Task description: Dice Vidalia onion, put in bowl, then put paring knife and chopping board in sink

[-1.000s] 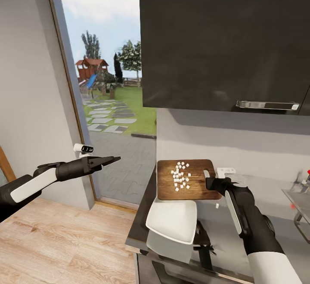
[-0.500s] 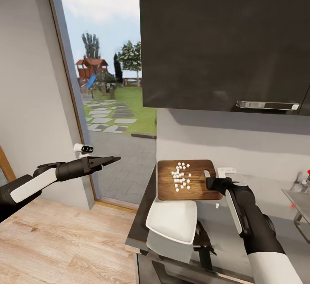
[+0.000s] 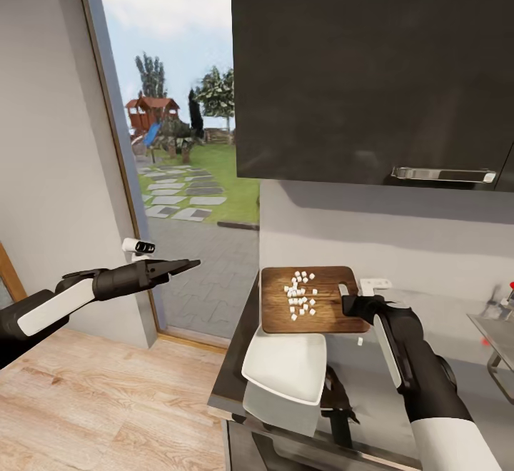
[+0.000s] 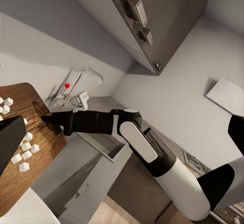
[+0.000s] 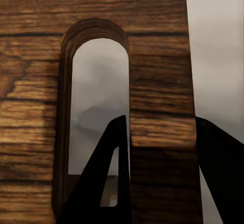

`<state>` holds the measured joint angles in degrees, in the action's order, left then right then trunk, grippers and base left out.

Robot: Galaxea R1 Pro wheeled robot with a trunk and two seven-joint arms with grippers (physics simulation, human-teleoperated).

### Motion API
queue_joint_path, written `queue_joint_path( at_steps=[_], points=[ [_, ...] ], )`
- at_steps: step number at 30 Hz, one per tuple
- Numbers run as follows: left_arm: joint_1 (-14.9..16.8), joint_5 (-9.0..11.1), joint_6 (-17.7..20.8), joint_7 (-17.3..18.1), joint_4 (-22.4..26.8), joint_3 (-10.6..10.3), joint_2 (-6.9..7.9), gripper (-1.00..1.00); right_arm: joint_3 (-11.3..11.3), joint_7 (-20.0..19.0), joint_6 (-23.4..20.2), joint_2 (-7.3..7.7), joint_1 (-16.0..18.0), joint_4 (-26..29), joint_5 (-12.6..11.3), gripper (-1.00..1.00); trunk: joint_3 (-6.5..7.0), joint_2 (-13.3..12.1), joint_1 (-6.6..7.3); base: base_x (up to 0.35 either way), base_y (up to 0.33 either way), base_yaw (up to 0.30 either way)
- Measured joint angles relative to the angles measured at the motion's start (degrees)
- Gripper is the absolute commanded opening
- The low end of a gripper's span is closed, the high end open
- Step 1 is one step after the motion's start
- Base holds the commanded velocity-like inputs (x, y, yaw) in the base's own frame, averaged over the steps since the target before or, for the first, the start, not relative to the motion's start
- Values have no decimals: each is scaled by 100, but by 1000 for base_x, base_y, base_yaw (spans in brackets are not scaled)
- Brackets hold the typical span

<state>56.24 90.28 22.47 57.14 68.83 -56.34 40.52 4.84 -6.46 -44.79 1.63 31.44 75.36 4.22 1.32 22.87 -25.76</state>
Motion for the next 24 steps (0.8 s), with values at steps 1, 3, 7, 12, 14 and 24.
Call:
queue_joint_path(
  at_steps=[1, 3, 7, 12, 14, 24],
  points=[
    [0, 0, 0, 0, 0, 0, 1, 100, 0, 3, 2, -2, 0, 0, -1, -100, 0, 0, 0, 0, 0, 0],
    [0, 0, 0, 0, 0, 0, 0, 100, 1, 10, 9, -4, 0, 8, 13, -100, 0, 0, 0, 0, 0, 0],
    [0, 0, 0, 1, 0, 0, 4, 100, 1, 10, -36, -5, 1, 218, 5, -100, 0, 1, 0, 0, 0, 0],
    [0, 0, 0, 4, 0, 0, 4, 100, 2, 4, -279, -5, 0, 390, -4, -100, 0, 0, 0, 0, 0, 0],
    [0, 0, 0, 7, 0, 0, 4, 100, 2, 5, -307, -5, 0, 412, -4, -100, 0, 0, 0, 0, 0, 0],
    [0, 0, 10, 4, 0, 0, 4, 100, 4, 6, -338, -5, 0, 448, -6, -100, 0, 0, -1, -40, 0, 0]
  ],
)
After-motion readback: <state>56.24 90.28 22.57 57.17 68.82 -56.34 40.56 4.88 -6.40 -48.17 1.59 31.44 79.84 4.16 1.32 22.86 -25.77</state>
